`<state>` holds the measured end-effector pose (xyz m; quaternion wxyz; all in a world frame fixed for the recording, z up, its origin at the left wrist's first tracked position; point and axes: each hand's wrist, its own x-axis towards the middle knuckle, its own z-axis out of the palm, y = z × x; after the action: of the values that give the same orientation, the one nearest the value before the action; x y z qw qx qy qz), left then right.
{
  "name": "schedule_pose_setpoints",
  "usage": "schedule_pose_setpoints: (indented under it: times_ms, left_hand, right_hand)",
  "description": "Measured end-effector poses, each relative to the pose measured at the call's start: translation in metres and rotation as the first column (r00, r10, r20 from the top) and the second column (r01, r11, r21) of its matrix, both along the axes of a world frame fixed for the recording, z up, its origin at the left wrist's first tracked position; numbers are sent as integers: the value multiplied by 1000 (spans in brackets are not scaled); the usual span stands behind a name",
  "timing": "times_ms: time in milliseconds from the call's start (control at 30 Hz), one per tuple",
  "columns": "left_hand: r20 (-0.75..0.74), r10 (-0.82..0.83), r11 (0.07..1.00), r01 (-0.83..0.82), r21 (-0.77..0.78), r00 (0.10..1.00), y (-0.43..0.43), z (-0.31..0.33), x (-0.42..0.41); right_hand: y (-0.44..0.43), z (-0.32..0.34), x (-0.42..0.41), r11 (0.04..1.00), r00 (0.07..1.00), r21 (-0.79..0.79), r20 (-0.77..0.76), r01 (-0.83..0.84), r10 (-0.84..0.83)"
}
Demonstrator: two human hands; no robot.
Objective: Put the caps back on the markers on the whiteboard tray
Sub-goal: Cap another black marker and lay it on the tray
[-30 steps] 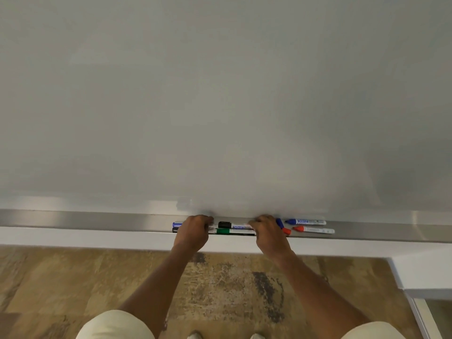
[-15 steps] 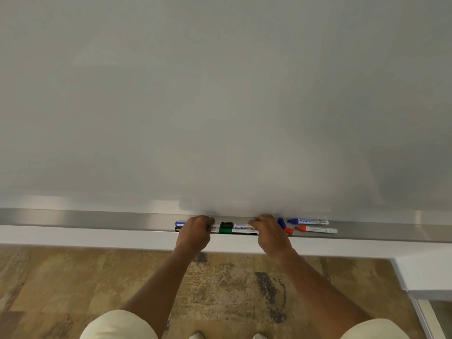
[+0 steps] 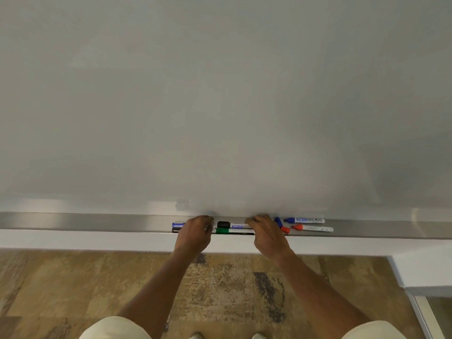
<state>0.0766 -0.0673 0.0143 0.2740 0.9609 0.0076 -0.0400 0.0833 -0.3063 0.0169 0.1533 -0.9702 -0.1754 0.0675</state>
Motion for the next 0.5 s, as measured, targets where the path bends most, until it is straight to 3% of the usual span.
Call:
schedule_pose_setpoints:
  times_ms: [233, 500]
  left_hand:
    - [116, -68, 992, 80, -100, 991, -35, 7, 4]
    - [184, -229, 962, 251, -105, 956, -103, 21, 12]
  right_hand:
    - [-33, 12, -5, 992, 992, 96, 97, 76, -86]
    - [-103, 23, -10, 958, 960, 106, 62, 266, -273]
